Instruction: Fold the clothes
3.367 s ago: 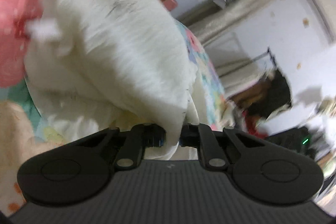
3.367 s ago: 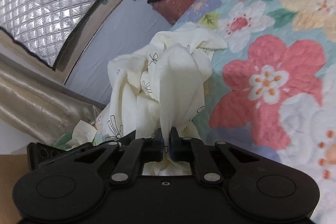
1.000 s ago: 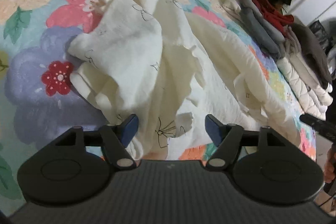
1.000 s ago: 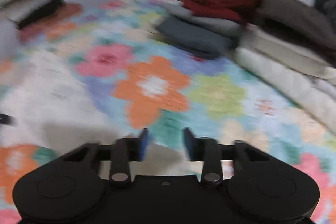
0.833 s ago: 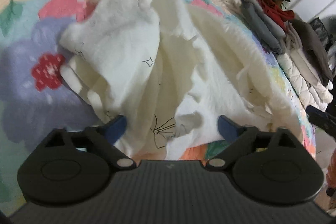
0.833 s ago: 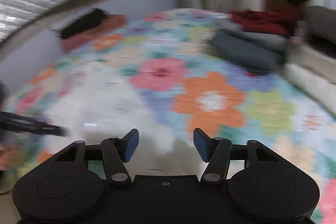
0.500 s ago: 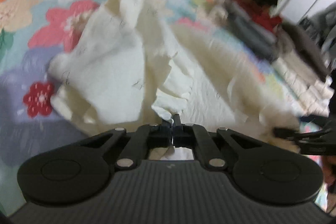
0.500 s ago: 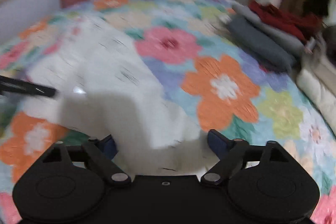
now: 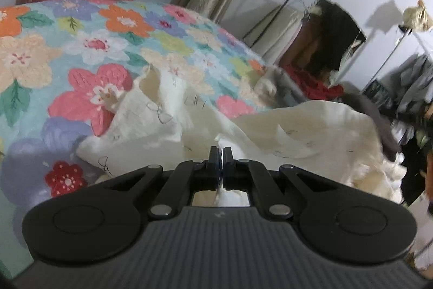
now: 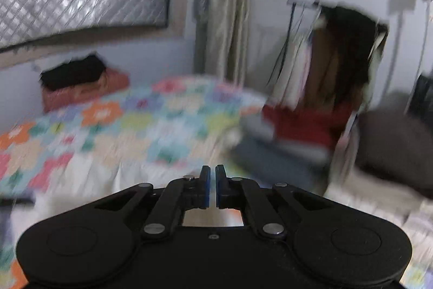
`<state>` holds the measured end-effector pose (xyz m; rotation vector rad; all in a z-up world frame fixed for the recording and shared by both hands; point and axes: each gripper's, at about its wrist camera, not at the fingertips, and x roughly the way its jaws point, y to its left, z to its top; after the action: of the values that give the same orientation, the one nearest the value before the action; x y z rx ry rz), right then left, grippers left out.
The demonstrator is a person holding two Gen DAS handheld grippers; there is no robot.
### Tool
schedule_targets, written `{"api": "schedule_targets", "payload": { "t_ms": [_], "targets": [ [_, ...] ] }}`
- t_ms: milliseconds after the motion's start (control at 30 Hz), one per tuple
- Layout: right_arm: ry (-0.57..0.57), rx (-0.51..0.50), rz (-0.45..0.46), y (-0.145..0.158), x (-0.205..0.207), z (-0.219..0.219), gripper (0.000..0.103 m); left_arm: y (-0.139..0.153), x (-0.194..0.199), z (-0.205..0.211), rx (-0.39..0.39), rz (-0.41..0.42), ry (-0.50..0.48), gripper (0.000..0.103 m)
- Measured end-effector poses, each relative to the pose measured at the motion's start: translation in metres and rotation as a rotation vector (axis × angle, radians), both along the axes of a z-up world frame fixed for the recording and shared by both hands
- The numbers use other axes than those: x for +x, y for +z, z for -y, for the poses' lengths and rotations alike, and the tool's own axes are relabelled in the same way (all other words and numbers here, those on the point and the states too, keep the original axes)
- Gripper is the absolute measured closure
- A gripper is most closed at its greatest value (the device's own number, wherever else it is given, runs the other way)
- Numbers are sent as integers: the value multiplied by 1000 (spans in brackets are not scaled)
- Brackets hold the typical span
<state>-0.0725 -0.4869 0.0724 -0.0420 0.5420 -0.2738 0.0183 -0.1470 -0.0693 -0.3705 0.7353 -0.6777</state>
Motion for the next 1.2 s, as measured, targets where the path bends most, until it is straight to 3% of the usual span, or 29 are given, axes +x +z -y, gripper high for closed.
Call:
{"api": "schedule_targets", "payload": {
  "t_ms": [133,167,233,367,400,433,533,633,733,800,867,900,933,1000,1067,1200],
  "targets": [
    [-64,104,-57,-20,16,18,87,-16,2,13,50,-49,-11,101],
    [-54,142,-60,-29,10,18,83,-19,3,14,61,-63,-7,101],
    [-28,210,-70,-49,-6,15,63,-22,4,13,75,-85,6,101],
    [14,262,-137,-88,-36,9,56,-23,6,6,61,-122,16,98],
    [31,278,-162,-97,-41,10,50,-22,5,5,69,-142,11,98],
    [40,289,-184,-105,-45,13,48,-21,4,5,80,-161,1,94],
    [19,316,-220,-118,-57,21,37,-17,-4,3,77,-225,-36,64],
    [-57,427,-235,-130,-59,41,20,-17,-11,5,30,-293,-84,53],
    [-111,593,-261,-152,-63,54,20,-24,-18,20,18,-353,-148,43],
    [-132,684,-301,-169,-64,58,20,-32,-20,36,46,-391,-193,43],
    [-144,769,-275,-190,-64,60,20,-39,-24,54,78,-385,-219,43],
    [-145,788,-244,-198,-64,58,28,-40,-26,62,93,-373,-227,44],
    [-144,796,-214,-204,-64,54,50,-40,-29,68,108,-358,-227,44],
    [-90,824,-162,-206,-63,42,83,-34,-34,75,117,-308,-237,43],
    [-35,841,-118,-204,-62,28,87,-28,-37,74,92,-274,-255,42],
    [54,906,-97,-188,-60,0,93,-17,-41,69,-33,-235,-340,39]
  ]
}}
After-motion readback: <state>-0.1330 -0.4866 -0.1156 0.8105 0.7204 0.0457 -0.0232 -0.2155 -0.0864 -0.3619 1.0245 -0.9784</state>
